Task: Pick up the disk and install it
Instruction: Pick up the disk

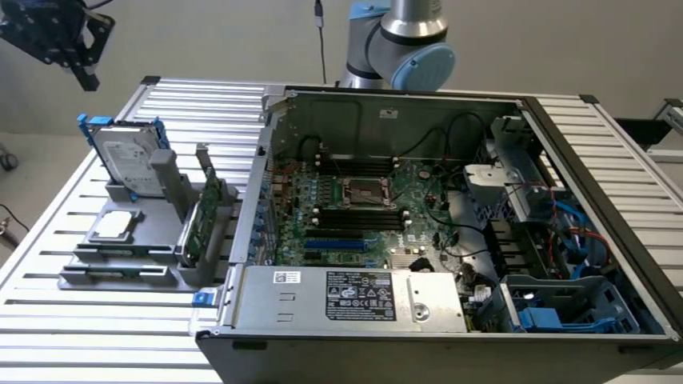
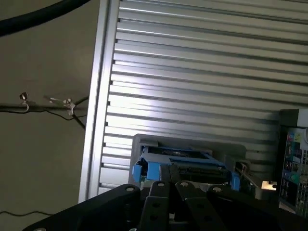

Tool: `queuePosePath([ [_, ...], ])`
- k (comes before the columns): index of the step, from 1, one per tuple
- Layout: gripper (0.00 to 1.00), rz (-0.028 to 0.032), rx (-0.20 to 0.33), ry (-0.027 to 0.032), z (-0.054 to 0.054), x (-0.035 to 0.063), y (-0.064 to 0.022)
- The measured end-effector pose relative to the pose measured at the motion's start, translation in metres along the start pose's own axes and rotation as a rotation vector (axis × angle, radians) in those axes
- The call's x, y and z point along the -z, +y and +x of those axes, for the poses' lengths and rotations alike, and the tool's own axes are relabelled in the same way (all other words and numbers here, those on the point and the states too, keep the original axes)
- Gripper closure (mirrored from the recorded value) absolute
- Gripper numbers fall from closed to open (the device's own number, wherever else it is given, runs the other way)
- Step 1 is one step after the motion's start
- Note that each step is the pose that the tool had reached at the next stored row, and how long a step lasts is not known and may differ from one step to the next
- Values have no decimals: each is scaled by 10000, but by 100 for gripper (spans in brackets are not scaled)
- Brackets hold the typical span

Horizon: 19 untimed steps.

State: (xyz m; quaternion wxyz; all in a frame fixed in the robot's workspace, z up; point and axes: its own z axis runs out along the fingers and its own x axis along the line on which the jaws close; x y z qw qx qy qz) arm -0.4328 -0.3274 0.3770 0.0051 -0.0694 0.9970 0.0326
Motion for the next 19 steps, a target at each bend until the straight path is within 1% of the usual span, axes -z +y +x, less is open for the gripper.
queuePosePath([
  [19,89,-47,3459,223,0,-11,-1],
])
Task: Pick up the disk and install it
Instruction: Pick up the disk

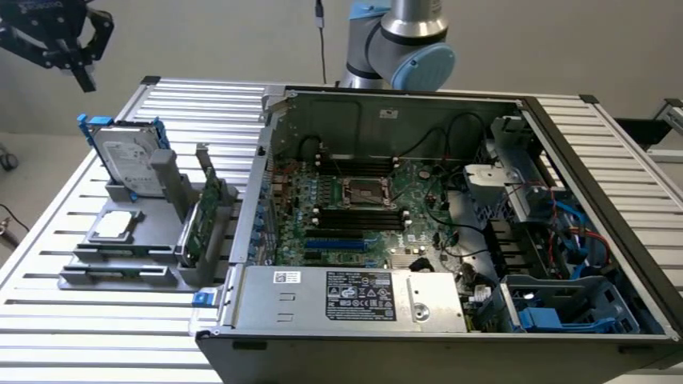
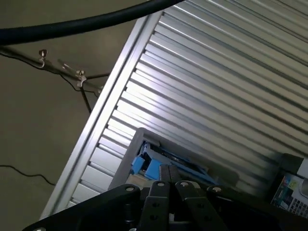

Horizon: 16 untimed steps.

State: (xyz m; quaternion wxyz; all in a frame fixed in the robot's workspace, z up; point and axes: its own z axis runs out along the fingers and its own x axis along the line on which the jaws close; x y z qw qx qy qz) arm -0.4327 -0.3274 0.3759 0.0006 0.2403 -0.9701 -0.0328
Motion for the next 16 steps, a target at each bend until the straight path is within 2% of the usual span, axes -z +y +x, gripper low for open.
queuePosePath([
  [7,89,-5,1268,88,0,-3,-1],
  [14,89,65,2538,223,1,-3,0],
  [16,89,65,2899,248,1,-5,-1],
])
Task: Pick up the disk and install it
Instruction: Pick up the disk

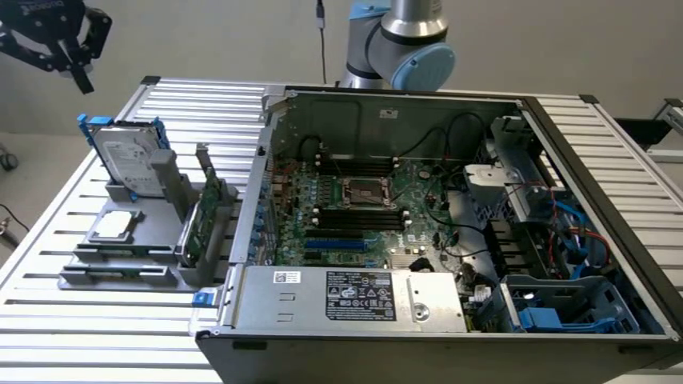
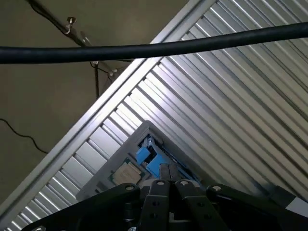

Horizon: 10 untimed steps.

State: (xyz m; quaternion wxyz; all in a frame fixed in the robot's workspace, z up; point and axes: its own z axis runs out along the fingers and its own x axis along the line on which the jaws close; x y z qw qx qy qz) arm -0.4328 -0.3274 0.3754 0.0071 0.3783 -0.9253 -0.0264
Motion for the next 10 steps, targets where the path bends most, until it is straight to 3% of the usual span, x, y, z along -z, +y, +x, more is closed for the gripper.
queuePosePath([
  [10,89,-13,1804,101,0,-72,-3],
])
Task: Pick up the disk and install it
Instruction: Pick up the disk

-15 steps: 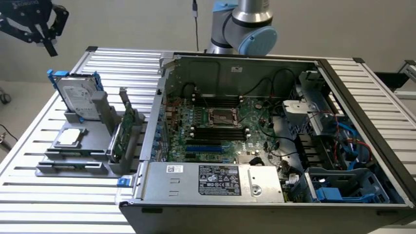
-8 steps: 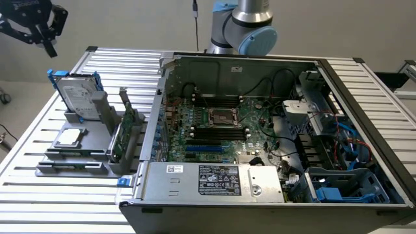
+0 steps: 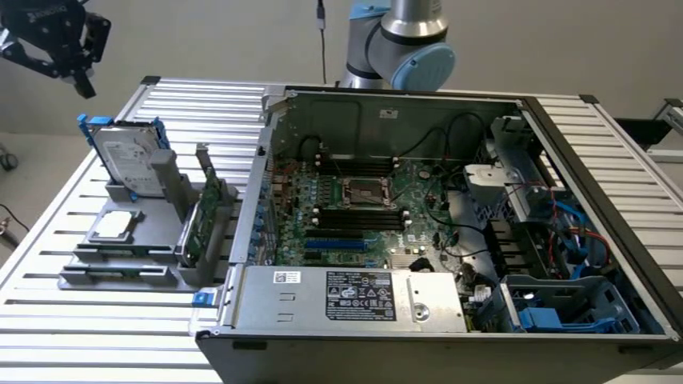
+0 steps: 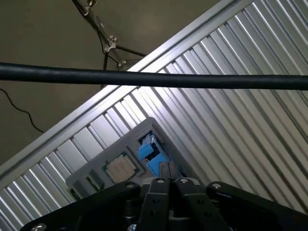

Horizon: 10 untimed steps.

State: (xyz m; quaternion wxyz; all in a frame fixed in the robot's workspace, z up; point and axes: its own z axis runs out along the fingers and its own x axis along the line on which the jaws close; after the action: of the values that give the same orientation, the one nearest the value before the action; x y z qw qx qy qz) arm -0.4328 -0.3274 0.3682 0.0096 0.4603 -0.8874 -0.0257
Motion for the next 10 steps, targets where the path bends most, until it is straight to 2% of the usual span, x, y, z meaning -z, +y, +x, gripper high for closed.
queuePosePath([
  [10,89,-11,1823,97,0,-30,-2],
])
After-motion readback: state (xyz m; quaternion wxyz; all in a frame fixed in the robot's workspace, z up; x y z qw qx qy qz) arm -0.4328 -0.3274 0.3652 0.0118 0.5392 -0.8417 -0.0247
